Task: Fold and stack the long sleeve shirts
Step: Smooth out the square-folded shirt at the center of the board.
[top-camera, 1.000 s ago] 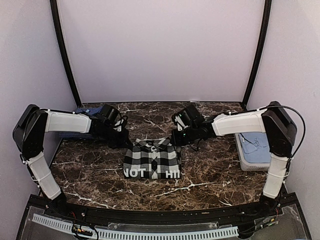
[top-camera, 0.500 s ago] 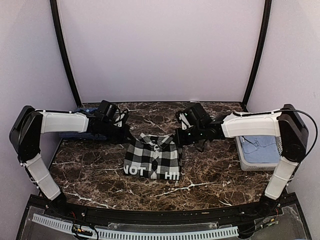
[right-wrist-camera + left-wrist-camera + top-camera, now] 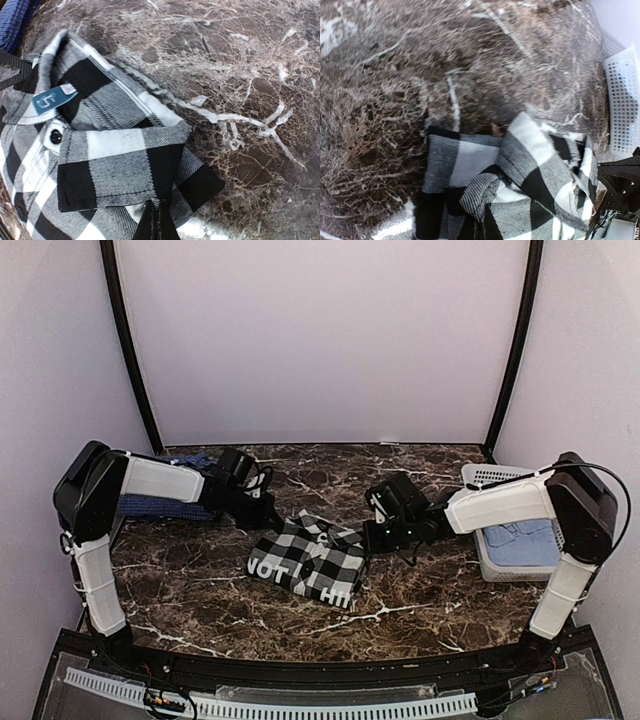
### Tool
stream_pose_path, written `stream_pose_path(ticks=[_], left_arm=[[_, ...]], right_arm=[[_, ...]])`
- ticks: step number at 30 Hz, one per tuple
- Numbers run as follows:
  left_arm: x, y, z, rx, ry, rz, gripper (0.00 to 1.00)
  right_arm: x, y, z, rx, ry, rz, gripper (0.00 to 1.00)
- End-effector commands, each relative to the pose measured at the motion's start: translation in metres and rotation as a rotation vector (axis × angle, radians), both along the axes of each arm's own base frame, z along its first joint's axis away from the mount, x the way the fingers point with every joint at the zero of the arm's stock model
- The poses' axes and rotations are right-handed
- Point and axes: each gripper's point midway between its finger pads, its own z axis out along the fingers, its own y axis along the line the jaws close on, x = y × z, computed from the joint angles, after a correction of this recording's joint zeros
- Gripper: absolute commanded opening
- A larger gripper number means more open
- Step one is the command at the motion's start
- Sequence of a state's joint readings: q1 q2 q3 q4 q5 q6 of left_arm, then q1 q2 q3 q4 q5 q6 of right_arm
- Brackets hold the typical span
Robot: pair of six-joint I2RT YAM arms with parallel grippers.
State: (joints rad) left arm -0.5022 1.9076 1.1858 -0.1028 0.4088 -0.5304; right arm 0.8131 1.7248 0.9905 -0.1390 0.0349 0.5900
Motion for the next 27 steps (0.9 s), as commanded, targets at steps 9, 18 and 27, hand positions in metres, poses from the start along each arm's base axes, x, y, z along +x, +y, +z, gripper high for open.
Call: stream_pose_path(ticks=[9, 18, 27], left_arm=[[0.013, 0.017, -0.014, 0.126, 0.01, 0.056, 0.25], [0.005, 0.036, 0.007, 0.15, -0.001, 0.124, 0.36], [-0.014, 0.041, 0.011, 0.106, 0.023, 0.137, 0.36]], right_arm=[[0.006, -0.014, -0.042, -0.046, 0.047, -0.041, 0.0], [0.053, -0.02, -0.06, -0.075, 0.038, -0.05, 0.0], [0.109, -0.031, -0.027, -0.106, -0.035, -0.045, 0.12]])
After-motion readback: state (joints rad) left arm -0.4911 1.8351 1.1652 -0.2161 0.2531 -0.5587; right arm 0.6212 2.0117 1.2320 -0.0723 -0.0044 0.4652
